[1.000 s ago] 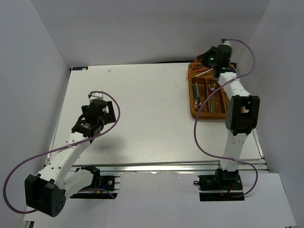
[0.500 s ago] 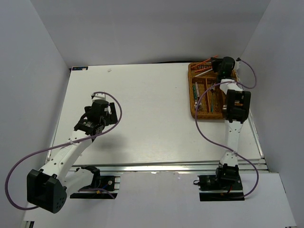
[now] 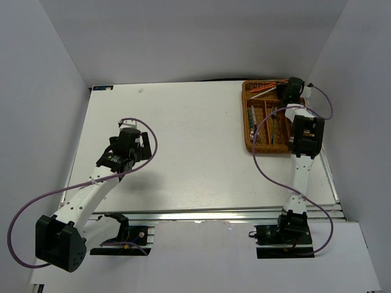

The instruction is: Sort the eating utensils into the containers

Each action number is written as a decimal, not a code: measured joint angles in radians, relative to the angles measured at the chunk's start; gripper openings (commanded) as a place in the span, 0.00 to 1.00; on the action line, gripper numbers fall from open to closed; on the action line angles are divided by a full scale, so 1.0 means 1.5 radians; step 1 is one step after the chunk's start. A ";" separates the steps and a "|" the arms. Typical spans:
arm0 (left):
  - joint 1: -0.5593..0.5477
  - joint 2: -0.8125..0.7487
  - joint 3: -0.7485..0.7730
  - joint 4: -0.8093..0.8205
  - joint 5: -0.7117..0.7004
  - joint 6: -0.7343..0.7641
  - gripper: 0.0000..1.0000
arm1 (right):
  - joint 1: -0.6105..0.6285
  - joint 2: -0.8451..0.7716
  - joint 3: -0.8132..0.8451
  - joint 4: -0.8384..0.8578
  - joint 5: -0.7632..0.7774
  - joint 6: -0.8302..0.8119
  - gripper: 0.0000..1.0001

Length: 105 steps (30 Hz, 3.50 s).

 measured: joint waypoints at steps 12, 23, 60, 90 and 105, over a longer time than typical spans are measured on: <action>0.000 0.000 0.000 0.000 0.001 0.003 0.98 | -0.004 0.002 0.101 -0.165 0.027 0.008 0.00; 0.000 -0.003 0.000 0.000 0.000 0.003 0.98 | -0.024 0.031 0.177 -0.277 0.014 0.013 0.00; 0.000 -0.010 -0.002 0.000 0.000 0.005 0.98 | -0.006 -0.011 0.121 -0.185 -0.052 -0.007 0.00; 0.000 -0.011 -0.003 0.001 0.000 0.007 0.98 | -0.020 0.006 0.124 -0.301 -0.002 -0.031 0.28; 0.000 -0.029 -0.003 0.000 -0.011 0.005 0.98 | -0.021 -0.139 0.031 -0.304 -0.002 -0.054 0.70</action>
